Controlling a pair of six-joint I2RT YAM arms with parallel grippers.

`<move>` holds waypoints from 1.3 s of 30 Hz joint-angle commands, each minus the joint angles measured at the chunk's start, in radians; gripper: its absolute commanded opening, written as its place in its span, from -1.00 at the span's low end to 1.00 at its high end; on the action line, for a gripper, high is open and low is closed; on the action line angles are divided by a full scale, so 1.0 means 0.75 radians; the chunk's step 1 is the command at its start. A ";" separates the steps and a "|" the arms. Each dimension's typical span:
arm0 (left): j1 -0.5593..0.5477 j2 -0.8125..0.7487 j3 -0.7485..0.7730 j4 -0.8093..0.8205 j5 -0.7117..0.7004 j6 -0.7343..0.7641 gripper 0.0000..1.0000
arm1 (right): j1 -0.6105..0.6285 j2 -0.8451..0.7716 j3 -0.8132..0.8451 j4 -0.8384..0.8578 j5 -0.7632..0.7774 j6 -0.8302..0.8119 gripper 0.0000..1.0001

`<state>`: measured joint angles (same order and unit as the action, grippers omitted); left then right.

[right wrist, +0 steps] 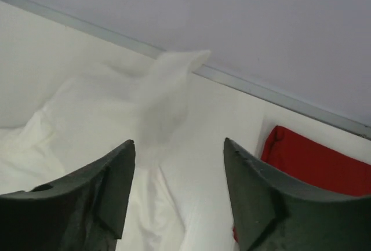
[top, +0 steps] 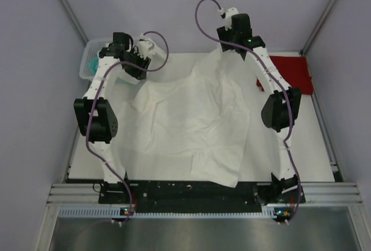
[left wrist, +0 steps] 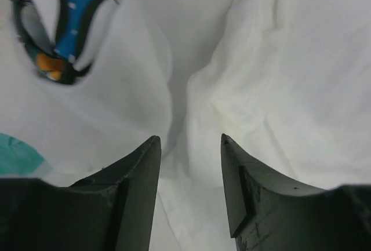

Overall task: Fold and stack the t-shirts
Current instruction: Flatten out the tshirt

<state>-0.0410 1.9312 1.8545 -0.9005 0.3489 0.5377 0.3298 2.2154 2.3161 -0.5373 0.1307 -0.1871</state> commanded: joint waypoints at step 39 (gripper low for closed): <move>0.496 -0.640 -1.458 0.325 -0.256 1.609 0.32 | 0.090 -1.713 -1.980 -0.135 -0.200 1.182 0.34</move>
<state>0.3103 1.4216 0.7868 -0.6949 0.1917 1.6691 0.3630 0.8478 0.7109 -0.2768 -0.2417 0.5838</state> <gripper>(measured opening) 0.662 0.680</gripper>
